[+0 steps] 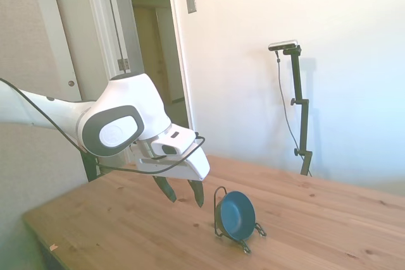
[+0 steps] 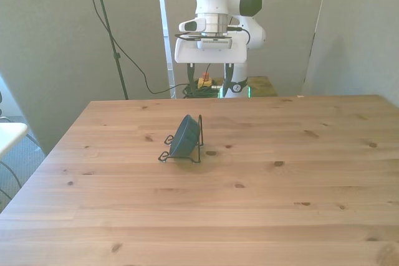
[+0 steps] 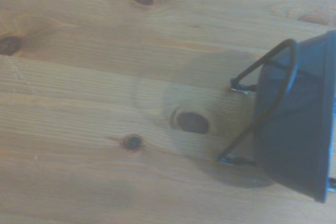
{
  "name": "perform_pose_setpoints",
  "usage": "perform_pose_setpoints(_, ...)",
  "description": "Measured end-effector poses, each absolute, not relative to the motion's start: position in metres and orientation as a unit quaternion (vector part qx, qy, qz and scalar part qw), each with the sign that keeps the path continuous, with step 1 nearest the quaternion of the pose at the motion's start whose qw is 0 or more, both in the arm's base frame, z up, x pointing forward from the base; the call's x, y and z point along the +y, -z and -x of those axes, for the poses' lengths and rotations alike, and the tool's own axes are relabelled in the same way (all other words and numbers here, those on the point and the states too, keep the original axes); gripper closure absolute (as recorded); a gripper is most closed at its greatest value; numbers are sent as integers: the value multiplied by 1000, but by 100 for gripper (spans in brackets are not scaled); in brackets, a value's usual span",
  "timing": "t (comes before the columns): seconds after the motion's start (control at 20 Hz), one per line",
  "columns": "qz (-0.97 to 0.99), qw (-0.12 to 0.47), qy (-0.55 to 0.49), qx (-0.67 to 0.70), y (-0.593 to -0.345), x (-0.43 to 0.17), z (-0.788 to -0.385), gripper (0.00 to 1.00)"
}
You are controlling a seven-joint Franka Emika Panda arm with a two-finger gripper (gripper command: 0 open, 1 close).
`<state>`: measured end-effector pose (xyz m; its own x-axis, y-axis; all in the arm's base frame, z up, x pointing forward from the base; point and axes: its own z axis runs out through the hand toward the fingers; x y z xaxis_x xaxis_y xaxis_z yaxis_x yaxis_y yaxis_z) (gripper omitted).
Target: Unload the bowl
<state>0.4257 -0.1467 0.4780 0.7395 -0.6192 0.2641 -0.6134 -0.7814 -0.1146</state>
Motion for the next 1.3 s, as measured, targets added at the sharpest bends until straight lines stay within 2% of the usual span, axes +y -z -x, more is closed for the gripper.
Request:
perform_pose_setpoints(0.3, 934, 15, 162, 319, -491, -181, -403, 0)
perform_pose_setpoints(0.45, 936, 37, 163, 310, -494, -200, -399, 0)
perform_pose_setpoints(0.8, 955, 75, 121, 259, -486, -214, -435, 0)
perform_pose_setpoints(1.3, 968, 99, 88, 214, -468, -252, -458, 0)
